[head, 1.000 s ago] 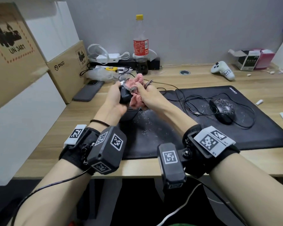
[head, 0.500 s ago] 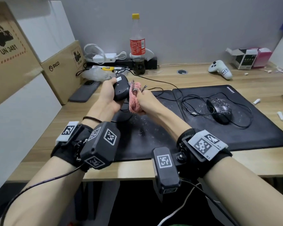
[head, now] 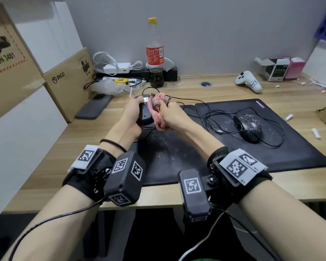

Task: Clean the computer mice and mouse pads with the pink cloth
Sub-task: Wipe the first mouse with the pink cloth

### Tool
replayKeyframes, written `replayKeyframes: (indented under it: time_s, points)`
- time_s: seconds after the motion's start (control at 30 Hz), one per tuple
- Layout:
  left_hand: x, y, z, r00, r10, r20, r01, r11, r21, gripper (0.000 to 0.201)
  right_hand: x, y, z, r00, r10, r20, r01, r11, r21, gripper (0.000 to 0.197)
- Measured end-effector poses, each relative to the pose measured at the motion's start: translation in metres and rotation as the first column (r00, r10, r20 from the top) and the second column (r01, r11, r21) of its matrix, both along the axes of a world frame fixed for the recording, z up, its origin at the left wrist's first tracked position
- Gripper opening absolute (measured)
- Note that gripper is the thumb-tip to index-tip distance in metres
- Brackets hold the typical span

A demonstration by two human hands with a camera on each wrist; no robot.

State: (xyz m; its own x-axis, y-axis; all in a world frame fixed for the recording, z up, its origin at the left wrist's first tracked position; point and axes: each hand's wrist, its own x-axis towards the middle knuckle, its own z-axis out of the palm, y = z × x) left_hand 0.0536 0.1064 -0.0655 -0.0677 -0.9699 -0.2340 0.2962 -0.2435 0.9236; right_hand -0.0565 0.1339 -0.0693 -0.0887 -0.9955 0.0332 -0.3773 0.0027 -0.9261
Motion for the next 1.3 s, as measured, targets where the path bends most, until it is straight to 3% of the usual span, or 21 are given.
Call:
replayKeyframes:
  time_s: [0.13,0.3,0.47,0.6,0.83,0.97,1.07,1.3]
  points:
    - [0.002,0.025,0.002,0.961,-0.273,0.035,0.275,0.957,-0.092,0.021,-0.014,-0.011,0.017,0.994,-0.083,0.077,0.087,0.995,-0.042,0.037]
    - [0.014,0.030,0.009,0.931,-0.325,0.167,0.351,0.922,-0.161,0.021,-0.018,-0.014,0.020,0.999,-0.004,0.045,0.005,1.000,-0.013,0.036]
    - [0.011,0.020,0.010,0.941,-0.213,0.265,0.265,0.947,-0.181,0.019,-0.011,-0.014,0.011,0.999,-0.046,-0.006,0.046,0.998,-0.050,0.040]
    - [0.005,0.005,0.010,0.988,-0.074,0.133,0.090,0.989,-0.118,0.021,-0.002,-0.005,0.010,0.995,-0.036,-0.092,0.025,0.992,-0.122,0.040]
    - [0.014,0.005,0.001,1.000,-0.007,-0.018,0.007,1.000,0.023,0.033,0.001,0.010,0.000,0.957,0.144,-0.251,-0.162,0.985,-0.051,0.031]
    - [0.005,0.022,0.006,0.985,-0.171,0.011,0.171,0.985,-0.027,0.031,-0.003,-0.004,0.008,0.987,0.007,-0.163,-0.030,0.990,-0.139,0.034]
    - [0.007,0.027,0.008,0.971,-0.217,0.097,0.226,0.971,-0.085,0.025,-0.008,-0.015,0.017,0.997,-0.048,-0.066,0.039,0.990,-0.139,0.031]
    - [0.020,0.030,0.015,0.952,-0.253,0.171,0.271,0.958,-0.094,0.020,-0.020,-0.017,0.014,0.985,0.149,0.086,-0.151,0.989,0.013,0.032]
